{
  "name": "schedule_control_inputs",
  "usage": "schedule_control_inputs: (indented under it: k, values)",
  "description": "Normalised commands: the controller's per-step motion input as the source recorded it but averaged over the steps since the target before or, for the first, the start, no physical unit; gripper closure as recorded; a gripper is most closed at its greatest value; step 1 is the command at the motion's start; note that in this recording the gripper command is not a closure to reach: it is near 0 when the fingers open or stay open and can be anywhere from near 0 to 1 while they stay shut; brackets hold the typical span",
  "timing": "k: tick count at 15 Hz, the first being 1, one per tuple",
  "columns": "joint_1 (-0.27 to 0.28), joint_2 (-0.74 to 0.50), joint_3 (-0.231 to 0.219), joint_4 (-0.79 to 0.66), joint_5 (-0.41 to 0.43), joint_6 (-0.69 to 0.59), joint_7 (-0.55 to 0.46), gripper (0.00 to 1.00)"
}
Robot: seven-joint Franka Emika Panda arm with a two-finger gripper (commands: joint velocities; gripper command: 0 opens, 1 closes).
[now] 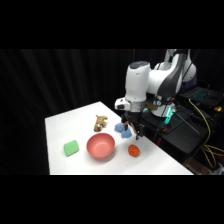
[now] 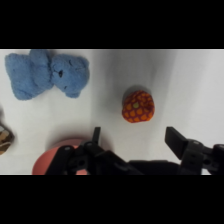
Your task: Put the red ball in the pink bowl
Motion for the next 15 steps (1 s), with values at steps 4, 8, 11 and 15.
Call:
schedule_control_inputs:
  k: [4, 8, 11, 15]
  values:
    - [0.073, 0.19, 0.048, -0.03, 0.0, 0.37, -0.02, 0.0]
    - [0.074, 0.3, 0.018, 0.08, -0.043, 0.29, -0.07, 0.0]
    - [0.061, 0.34, 0.01, 0.16, -0.03, 0.25, -0.13, 0.0]
    - [0.132, 0.32, -0.145, 0.23, -0.157, 0.23, -0.07, 0.0]
